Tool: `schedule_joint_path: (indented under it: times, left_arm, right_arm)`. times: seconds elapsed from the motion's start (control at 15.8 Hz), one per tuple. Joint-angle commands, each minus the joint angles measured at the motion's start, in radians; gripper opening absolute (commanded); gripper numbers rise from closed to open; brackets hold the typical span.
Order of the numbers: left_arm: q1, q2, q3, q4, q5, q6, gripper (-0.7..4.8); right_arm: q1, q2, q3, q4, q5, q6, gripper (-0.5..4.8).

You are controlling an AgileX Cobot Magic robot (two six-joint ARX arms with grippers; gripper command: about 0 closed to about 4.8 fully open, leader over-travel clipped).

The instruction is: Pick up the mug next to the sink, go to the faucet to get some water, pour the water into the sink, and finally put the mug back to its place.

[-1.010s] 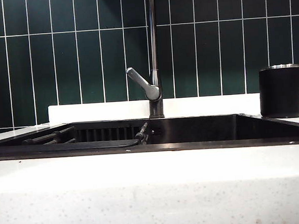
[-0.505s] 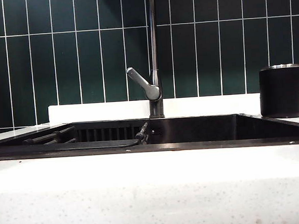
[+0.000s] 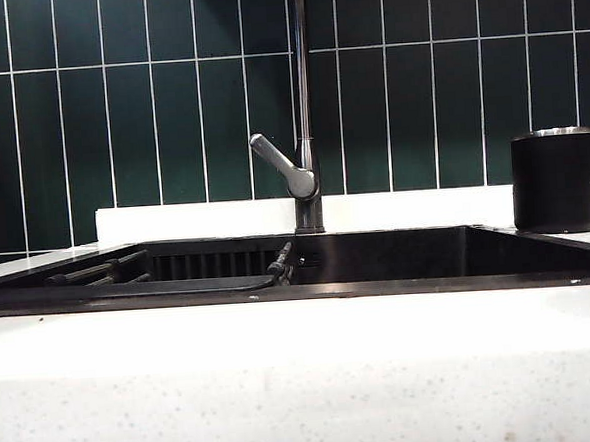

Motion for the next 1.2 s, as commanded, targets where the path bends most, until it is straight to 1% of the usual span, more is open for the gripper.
schedule_joint_path:
  times: [0.06, 0.32, 0.44, 0.57, 0.76, 0.95, 1.2]
  left_arm:
    - [-0.001, -0.085, -0.048, 0.001, -0.004, -0.015, -0.06]
    - [-0.001, -0.159, -0.092, -0.032, -0.007, -0.015, -0.06]
    - [-0.001, -0.184, -0.108, -0.036, -0.007, -0.015, -0.06]
    - [-0.001, -0.188, -0.116, -0.043, -0.008, -0.015, -0.06]
    - [-0.001, -0.188, -0.144, -0.028, -0.007, 0.003, -0.06]
    - [-0.001, -0.189, -0.168, -0.018, -0.008, 0.003, -0.06]
    - [-0.001, -0.188, -0.175, -0.015, -0.007, 0.002, -0.06]
  right_arm:
    - [0.0, -0.006, 0.004, 0.002, 0.01, -0.001, -0.02]
    - [0.002, -0.006, -0.029, 0.004, 0.008, 0.0, -0.02]
    - [0.023, -0.007, -0.069, 0.032, 0.014, 0.0, -0.02]
    - [0.04, -0.007, -0.095, 0.059, 0.031, 0.0, -0.02]
    - [0.084, -0.008, -0.137, 0.146, 0.032, -0.001, -0.02]
    - [0.111, -0.009, -0.161, 0.154, 0.035, -0.01, -0.02]
    - [0.112, -0.011, -0.166, 0.154, -0.002, 0.026, -0.01]
